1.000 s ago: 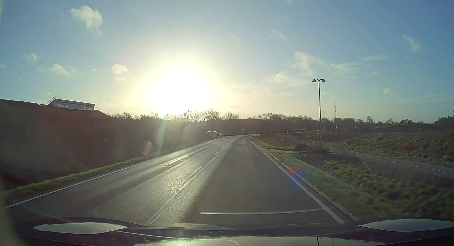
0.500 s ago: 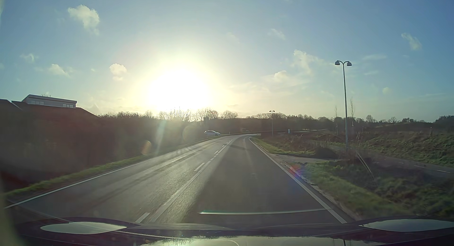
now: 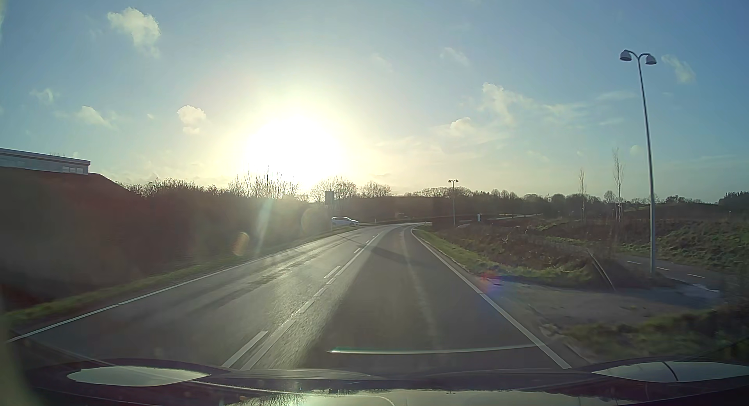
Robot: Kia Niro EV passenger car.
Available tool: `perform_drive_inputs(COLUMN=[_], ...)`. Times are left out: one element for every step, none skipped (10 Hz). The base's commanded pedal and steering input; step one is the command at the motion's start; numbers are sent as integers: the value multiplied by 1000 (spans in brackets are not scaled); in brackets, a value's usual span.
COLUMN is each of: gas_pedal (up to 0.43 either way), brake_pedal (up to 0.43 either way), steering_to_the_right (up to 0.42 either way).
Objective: Follow the waypoints while adhering to traffic rules and regulations
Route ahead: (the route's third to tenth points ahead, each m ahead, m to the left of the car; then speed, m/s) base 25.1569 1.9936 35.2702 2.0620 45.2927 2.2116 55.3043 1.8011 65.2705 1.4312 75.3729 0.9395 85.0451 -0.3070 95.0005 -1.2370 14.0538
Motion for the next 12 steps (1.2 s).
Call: perform_drive_inputs(gas_pedal=[130,130,130,130,130,130,130,130,130,130,130,130], brake_pedal=[0,0,0,0,0,0,0,0,0,0,0,0], steering_to_the_right=[4,4,4,4,4,4,4,4,4,4,4,4])
